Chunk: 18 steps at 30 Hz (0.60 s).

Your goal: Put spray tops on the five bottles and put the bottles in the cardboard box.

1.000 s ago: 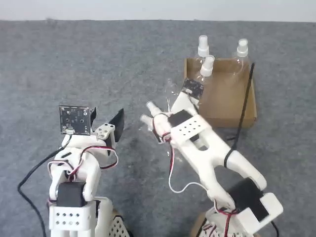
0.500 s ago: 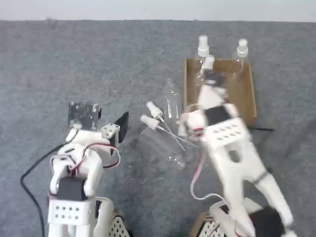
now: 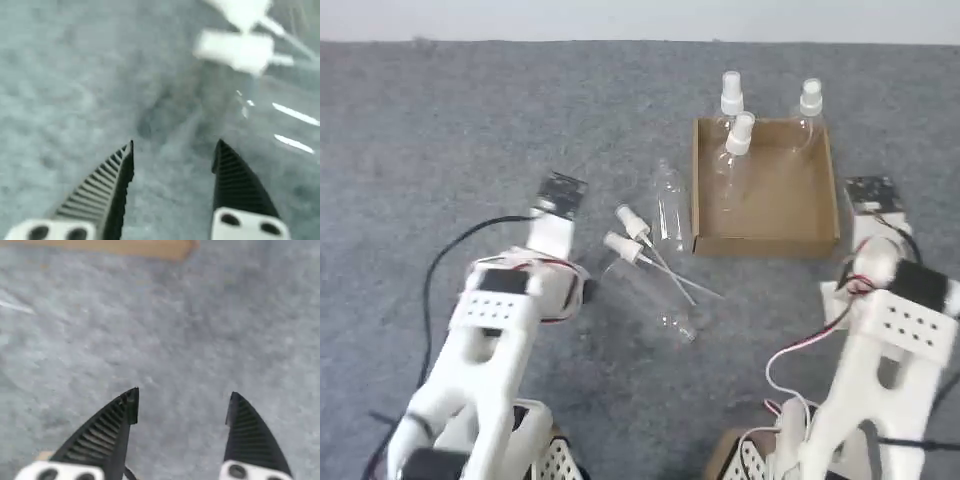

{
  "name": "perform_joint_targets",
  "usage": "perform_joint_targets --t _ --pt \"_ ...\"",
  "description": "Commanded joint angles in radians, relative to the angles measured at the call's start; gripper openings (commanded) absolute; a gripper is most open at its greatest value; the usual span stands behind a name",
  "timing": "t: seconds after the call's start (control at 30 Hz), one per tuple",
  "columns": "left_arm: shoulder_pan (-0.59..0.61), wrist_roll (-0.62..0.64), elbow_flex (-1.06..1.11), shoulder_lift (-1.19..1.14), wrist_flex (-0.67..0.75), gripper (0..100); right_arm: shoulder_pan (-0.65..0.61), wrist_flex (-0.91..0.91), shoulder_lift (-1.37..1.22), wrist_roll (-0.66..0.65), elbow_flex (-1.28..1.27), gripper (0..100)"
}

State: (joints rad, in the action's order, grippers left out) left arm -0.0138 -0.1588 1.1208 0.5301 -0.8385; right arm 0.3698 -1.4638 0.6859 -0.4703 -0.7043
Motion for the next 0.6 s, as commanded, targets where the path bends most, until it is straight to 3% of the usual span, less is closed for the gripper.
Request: perform_joint_targets --t 0.0,0.27,0.57 --pt "-0.127 -0.005 -0.048 -0.048 0.021 23 0.085 -0.013 -0.013 -0.075 0.009 23.1" --pt "-0.408 0.080 -0.102 -0.057 -0.087 21 0.081 -0.012 -0.099 -0.092 0.009 23.1" --pt "-0.591 0.164 -0.272 -0.058 -0.150 21 0.082 -0.012 -0.105 -0.089 0.009 23.2"
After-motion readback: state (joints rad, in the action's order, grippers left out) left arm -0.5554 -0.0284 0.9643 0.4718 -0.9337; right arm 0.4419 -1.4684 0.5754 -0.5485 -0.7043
